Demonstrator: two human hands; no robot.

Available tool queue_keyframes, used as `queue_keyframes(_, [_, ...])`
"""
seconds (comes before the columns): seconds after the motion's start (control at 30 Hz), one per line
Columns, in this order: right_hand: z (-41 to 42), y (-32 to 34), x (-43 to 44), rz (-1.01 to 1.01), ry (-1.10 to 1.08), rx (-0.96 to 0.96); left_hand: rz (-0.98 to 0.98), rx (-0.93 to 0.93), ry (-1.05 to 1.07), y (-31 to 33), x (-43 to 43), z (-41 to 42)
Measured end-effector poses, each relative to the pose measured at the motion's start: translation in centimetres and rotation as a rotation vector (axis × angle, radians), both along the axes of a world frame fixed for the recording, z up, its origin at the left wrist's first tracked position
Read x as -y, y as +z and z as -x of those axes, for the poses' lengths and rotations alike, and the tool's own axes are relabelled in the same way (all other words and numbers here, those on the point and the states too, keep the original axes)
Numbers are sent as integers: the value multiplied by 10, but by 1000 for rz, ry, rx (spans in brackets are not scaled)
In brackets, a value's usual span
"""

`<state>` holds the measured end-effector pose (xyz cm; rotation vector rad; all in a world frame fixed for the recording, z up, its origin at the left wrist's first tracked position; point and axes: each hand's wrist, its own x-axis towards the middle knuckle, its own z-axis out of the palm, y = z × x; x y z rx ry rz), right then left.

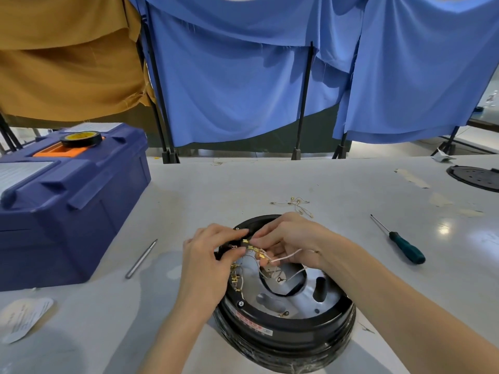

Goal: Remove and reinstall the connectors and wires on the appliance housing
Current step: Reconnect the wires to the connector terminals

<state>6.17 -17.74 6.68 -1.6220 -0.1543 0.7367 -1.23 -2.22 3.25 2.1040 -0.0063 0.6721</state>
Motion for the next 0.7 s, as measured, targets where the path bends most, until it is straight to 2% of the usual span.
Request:
queue_keyframes(0.1, [1,0,4,-98,84,-170,-65,32,-19,3,3,-1])
queue_keyframes(0.2, [-1,-4,11,-391,48,-481,-22,-2,22,6,1,-3])
queue_keyframes(0.23, [-3,-6,15,-480,8,-517,4,-26,44,7,0,-4])
queue_keyframes(0.3, [-4,-6,19,-554,-45,-444,69,-72,109,7,0,-3])
queue_keyframes(0.37, [-3,-6,22,-538,-55,-307,102,-104,164,8,0,-2])
queue_keyframes(0.53, [6,-3,13,-222,-40,79,147,-159,101,12,8,1])
queue_keyframes(0.6, [7,-1,9,-196,-79,143,171,-158,50,13,11,3])
queue_keyframes(0.7, [7,-1,7,-326,-144,130,194,-176,5,13,11,4])
